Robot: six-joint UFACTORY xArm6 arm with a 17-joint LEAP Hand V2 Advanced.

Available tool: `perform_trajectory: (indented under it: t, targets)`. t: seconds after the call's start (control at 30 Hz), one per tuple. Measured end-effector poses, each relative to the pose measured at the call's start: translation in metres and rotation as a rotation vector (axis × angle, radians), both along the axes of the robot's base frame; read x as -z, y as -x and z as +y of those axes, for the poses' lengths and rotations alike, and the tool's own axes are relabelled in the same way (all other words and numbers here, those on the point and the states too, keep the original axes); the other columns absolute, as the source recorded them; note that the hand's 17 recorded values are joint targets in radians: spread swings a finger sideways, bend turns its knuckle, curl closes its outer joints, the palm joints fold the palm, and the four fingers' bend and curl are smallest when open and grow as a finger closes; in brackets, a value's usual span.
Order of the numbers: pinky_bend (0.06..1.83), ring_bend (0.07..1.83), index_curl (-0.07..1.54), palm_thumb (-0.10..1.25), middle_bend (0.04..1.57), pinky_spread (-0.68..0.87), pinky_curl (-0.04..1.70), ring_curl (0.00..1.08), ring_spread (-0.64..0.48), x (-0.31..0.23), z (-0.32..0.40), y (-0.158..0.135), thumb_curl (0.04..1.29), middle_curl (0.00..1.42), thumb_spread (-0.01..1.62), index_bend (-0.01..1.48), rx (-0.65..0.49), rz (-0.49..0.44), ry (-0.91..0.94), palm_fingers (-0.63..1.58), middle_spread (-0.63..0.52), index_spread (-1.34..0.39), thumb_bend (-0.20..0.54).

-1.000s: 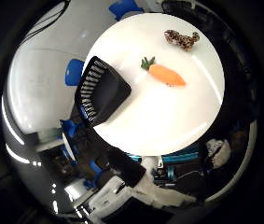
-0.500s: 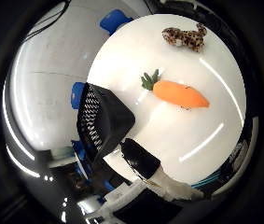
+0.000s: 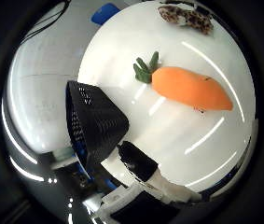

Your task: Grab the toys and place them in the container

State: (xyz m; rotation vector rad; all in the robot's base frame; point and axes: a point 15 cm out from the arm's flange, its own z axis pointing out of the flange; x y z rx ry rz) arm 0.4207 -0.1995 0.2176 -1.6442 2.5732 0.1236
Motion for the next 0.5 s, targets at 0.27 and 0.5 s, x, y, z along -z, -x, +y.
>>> perform_trajectory:
  t: [0.27, 0.5]
  targets:
    - [0.51, 0.45, 0.26, 0.41, 0.23, 0.47, 0.29, 0.24, 0.25, 0.024, 0.01, -0.012, 0.28, 0.33, 1.11, 0.15, -0.022, 0.03, 0.012, 0.14, 0.23, -0.15, -0.022]
    - [0.51, 0.46, 0.26, 0.42, 0.24, 0.47, 0.29, 0.23, 0.24, 0.043, 0.009, -0.011, 0.28, 0.33, 1.12, 0.15, -0.037, 0.077, 0.039, 0.14, 0.22, -0.15, -0.021]
